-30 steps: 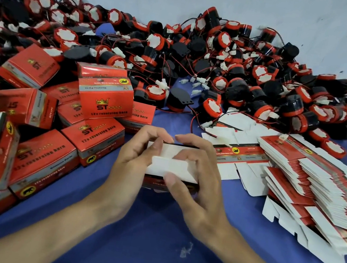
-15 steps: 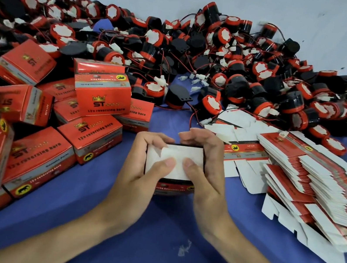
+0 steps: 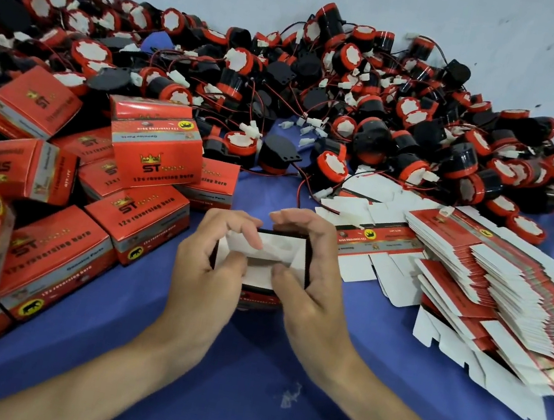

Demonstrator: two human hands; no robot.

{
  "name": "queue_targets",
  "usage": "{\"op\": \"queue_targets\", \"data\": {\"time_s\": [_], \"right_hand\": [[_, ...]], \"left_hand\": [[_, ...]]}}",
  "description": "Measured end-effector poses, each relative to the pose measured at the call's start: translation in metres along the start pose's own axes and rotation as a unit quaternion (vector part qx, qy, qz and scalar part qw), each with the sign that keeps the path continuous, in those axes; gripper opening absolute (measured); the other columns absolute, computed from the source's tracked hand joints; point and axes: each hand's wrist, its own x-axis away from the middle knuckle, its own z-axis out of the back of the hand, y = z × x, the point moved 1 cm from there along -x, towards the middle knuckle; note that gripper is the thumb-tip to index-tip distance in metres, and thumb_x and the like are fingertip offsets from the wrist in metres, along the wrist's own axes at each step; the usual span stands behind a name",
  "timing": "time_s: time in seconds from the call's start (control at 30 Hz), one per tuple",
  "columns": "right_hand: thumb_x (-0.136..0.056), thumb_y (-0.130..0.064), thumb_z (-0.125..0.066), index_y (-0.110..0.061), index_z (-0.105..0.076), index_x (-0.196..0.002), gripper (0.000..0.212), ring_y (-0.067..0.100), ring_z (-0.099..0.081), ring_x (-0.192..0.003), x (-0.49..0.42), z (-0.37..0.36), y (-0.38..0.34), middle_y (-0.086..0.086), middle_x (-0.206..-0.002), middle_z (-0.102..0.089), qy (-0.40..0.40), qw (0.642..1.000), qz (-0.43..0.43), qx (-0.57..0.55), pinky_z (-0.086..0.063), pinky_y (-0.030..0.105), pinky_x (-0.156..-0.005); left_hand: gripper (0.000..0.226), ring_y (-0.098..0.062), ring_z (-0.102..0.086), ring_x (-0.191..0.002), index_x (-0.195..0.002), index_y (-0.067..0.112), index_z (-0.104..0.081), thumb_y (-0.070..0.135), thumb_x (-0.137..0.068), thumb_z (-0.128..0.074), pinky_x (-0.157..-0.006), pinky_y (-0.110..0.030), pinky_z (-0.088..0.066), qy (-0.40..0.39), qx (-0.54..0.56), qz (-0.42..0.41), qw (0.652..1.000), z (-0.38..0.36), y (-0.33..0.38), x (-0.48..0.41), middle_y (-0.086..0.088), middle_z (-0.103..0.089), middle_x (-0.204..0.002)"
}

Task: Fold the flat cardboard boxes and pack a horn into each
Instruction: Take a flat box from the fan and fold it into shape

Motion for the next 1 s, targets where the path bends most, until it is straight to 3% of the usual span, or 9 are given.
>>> {"op": "queue_targets", "data": {"time_s": [0.17,0.3,0.4,0.5,0.67,0.73,0.8,0.93,1.0], "right_hand": [[-0.084,-0.008,-0.055,-0.013,-0.042,-0.124,0.042,-0.002,-0.053,-0.094,0.001,0.005,-0.001,-0.015,-0.109,-0.050,-0.047,0.999,-0.013,-0.009,-0.047,0.013,-0.076],[-0.080,-0.034,-0.066,-0.029,-0.028,-0.142,0.073,0.019,-0.047,-0.123,-0.002,0.016,-0.001,-0.003,-0.134,-0.038,-0.085,0.991,-0.013,0.103,-0.049,0.043,-0.095],[-0.083,-0.034,-0.065,-0.038,-0.023,-0.139,0.070,0.014,-0.047,-0.122,-0.009,0.020,-0.002,-0.008,-0.131,-0.041,-0.031,0.986,0.006,0.165,-0.045,0.044,-0.099],[-0.085,-0.038,-0.061,-0.022,-0.037,-0.139,0.062,0.022,-0.050,-0.115,-0.021,0.027,-0.009,0.005,-0.126,-0.043,0.018,0.973,0.075,0.217,-0.049,0.044,-0.092],[-0.077,-0.034,-0.076,-0.007,-0.064,-0.122,0.054,0.030,-0.060,-0.104,-0.059,0.040,-0.046,0.011,-0.120,-0.060,-0.094,0.835,0.194,0.506,-0.049,0.047,-0.086],[-0.076,-0.042,-0.073,-0.013,-0.068,-0.115,0.049,0.029,-0.063,-0.098,-0.069,0.030,-0.057,0.003,-0.117,-0.065,-0.207,0.758,0.207,0.583,-0.047,0.044,-0.083],[-0.080,-0.048,-0.068,-0.016,-0.068,-0.113,0.046,0.025,-0.064,-0.095,-0.076,0.020,-0.063,0.000,-0.111,-0.068,-0.282,0.732,0.250,0.567,-0.047,0.042,-0.082],[-0.091,-0.040,-0.052,-0.010,-0.072,-0.103,0.038,0.011,-0.064,-0.095,-0.114,0.040,-0.057,-0.001,-0.102,-0.071,-0.080,0.896,0.271,0.342,-0.047,0.024,-0.086],[-0.094,-0.041,-0.048,-0.012,-0.066,-0.115,0.040,0.016,-0.054,-0.115,-0.141,0.064,-0.025,0.002,-0.122,-0.062,0.024,0.911,0.147,0.384,-0.042,0.031,-0.099]], "left_hand": [[0.026,-0.007,-0.061,-0.081,-0.070,0.031,-0.057,0.006,-0.075,-0.051,-0.055,-0.025,-0.048,0.024,0.045,0.023,0.998,-0.001,-0.001,-0.002,0.018,-0.064,-0.093],[0.022,-0.015,-0.063,-0.072,-0.082,0.034,-0.060,0.020,-0.072,-0.046,-0.046,-0.028,-0.045,-0.007,0.147,0.052,0.988,0.009,0.002,-0.007,0.007,-0.063,-0.083],[0.028,-0.018,-0.065,-0.093,-0.104,0.026,-0.057,0.039,-0.087,-0.039,-0.068,-0.028,-0.052,-0.098,0.122,0.016,0.987,0.016,0.003,-0.011,-0.005,-0.063,-0.109],[0.046,-0.010,-0.047,-0.120,-0.125,0.033,-0.046,0.049,-0.082,-0.052,-0.092,-0.016,-0.043,-0.154,-0.083,-0.096,0.980,0.022,0.006,-0.017,0.002,-0.042,-0.127],[0.105,-0.022,-0.027,-0.140,-0.149,0.016,-0.018,0.055,-0.067,-0.072,-0.112,-0.037,-0.031,-0.117,-0.291,-0.248,0.917,0.032,0.008,-0.030,0.007,-0.020,-0.143],[0.107,-0.008,-0.036,-0.135,-0.148,0.025,-0.021,0.060,-0.062,-0.074,-0.107,-0.025,-0.035,-0.135,-0.293,-0.204,0.924,0.030,0.007,-0.030,0.012,-0.033,-0.142],[0.091,0.004,-0.051,-0.114,-0.136,0.031,-0.041,0.059,-0.058,-0.079,-0.090,-0.007,-0.038,-0.142,-0.279,-0.147,0.938,0.028,0.000,-0.029,0.021,-0.052,-0.124],[0.056,-0.006,-0.058,-0.098,-0.102,0.032,-0.055,0.042,-0.057,-0.088,-0.080,-0.017,-0.044,-0.101,-0.297,-0.060,0.948,0.030,-0.012,-0.034,0.013,-0.061,-0.105],[0.049,-0.011,-0.057,-0.101,-0.100,0.035,-0.056,0.044,-0.062,-0.086,-0.082,-0.029,-0.047,-0.131,-0.304,-0.045,0.942,0.031,-0.014,-0.038,0.006,-0.061,-0.107]]}}
